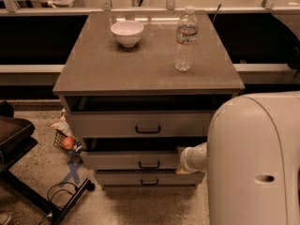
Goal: Open middle drawer
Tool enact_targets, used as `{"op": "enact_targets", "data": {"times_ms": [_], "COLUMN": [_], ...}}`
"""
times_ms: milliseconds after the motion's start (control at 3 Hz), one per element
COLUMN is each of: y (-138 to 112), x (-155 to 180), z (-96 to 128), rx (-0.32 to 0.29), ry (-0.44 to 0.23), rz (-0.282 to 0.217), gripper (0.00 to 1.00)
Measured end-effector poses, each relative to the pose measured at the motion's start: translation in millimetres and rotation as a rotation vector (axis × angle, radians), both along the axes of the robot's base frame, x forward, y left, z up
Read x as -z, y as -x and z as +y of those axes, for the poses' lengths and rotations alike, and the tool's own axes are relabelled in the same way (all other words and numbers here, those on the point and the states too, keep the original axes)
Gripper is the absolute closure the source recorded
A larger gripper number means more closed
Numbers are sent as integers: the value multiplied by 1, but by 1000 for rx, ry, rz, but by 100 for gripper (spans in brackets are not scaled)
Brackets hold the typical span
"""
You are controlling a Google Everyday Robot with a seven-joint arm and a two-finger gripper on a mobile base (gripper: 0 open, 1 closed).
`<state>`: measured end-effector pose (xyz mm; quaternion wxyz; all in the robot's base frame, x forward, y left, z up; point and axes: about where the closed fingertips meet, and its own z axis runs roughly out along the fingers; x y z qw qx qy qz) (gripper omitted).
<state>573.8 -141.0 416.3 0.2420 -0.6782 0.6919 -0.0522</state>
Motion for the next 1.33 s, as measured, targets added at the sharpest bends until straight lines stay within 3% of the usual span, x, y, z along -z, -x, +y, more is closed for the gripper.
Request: {"op": "enact_targets", "data": {"times_ms": [333, 667, 1000, 1333], "y": [0, 0, 1, 12], "x": [1, 1, 1, 1], "z": [1, 1, 1, -2], "rx": [-1, -1, -2, 2], "ry": [0, 0, -1, 29], "rz": [1, 2, 3, 35], "gripper": [0, 0, 13, 37]}}
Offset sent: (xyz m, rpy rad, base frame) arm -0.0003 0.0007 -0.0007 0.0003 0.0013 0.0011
